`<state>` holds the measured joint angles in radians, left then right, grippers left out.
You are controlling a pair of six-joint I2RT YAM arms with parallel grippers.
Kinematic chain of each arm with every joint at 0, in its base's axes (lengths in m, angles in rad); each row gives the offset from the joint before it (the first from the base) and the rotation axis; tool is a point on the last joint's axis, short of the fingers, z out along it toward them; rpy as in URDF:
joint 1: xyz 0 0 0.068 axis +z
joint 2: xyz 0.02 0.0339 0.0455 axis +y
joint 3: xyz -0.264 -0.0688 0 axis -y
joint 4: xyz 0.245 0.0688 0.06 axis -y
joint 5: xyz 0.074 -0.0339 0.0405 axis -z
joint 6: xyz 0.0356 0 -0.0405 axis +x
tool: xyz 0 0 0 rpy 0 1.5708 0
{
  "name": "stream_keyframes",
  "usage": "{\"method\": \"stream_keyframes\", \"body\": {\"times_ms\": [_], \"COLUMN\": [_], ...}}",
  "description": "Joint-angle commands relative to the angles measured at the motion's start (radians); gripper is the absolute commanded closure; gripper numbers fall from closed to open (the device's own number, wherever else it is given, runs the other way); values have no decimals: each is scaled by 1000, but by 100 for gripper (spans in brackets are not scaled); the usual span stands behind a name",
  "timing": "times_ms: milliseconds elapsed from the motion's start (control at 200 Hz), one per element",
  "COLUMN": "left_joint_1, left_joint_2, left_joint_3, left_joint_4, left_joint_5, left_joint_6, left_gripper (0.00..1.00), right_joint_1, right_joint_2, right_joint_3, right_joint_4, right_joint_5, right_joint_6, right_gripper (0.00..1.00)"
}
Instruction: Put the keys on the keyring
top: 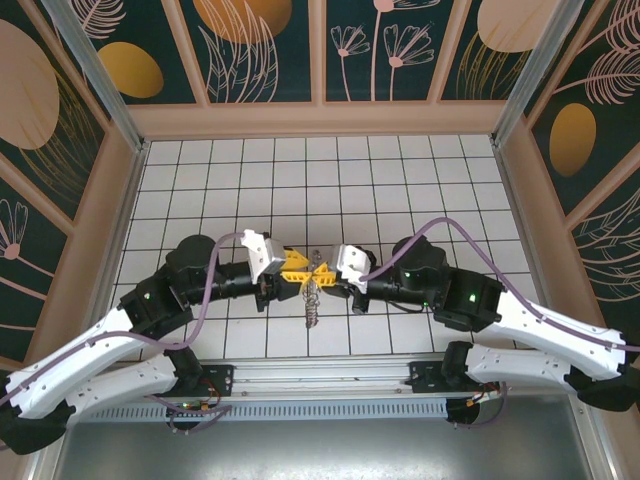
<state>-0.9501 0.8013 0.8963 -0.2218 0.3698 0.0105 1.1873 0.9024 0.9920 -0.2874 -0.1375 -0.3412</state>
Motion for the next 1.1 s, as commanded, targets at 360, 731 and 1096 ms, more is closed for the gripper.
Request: {"method": "stream_keyframes", "body": {"times_ms": [360, 731, 1096], "left_joint_1": [-7, -7, -7], "left_joint_2": [163, 67, -103], "left_joint_3": [224, 129, -94], "left_joint_4": [-411, -219, 189], "left_joint_5": [-25, 138, 167], "left_joint_6": [113, 89, -13], "left_gripper": [75, 100, 100], "right_joint_1": [8, 7, 6], "right_joint_2": [76, 66, 1], "right_joint_3": [102, 96, 26], "right_joint_4": [-137, -135, -21], "right_joint_5": [91, 35, -68], "right_joint_6": [-62, -55, -17], "right_gripper": [100, 100, 93]}}
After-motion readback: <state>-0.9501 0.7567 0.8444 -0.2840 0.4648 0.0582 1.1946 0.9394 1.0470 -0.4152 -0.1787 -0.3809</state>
